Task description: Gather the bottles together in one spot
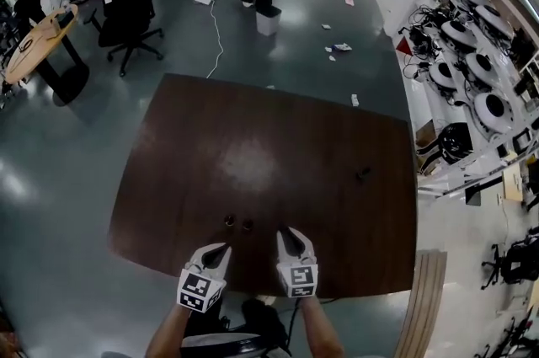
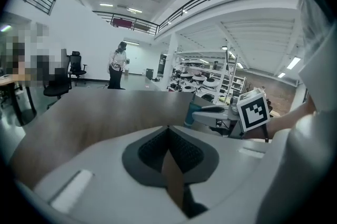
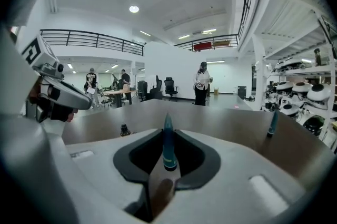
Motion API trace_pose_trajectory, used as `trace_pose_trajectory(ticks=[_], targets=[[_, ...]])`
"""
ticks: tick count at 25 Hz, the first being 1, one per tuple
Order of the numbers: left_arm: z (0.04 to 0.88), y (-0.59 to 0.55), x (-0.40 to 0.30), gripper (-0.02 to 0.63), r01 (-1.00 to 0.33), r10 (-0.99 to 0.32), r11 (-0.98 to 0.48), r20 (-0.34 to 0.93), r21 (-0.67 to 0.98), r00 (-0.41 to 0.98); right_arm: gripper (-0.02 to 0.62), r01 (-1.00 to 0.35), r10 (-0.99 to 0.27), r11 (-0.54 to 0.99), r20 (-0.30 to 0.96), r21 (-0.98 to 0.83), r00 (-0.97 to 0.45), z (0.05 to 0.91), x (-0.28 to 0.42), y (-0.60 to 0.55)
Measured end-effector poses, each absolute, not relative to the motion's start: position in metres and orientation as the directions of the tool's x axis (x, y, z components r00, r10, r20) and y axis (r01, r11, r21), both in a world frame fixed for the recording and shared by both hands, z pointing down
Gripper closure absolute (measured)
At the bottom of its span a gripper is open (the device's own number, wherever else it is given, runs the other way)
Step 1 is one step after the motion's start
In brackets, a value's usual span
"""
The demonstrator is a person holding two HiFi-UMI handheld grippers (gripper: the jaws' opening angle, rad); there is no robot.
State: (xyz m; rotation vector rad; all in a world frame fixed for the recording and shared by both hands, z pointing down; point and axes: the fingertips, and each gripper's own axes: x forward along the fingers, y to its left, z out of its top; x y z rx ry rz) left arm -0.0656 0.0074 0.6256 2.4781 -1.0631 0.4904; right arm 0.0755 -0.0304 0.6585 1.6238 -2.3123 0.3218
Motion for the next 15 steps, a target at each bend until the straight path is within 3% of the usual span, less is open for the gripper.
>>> trace_pose_trajectory(ticks=[15], targets=[[0.636, 0.007, -0.106, 0.606, -0.787, -0.637, -0.576, 0.482, 0.221, 0.602, 0.528, -0.917, -0.834, 0.398, 0.406, -0.026, -0.373, 0.685, 0.034, -0.036]])
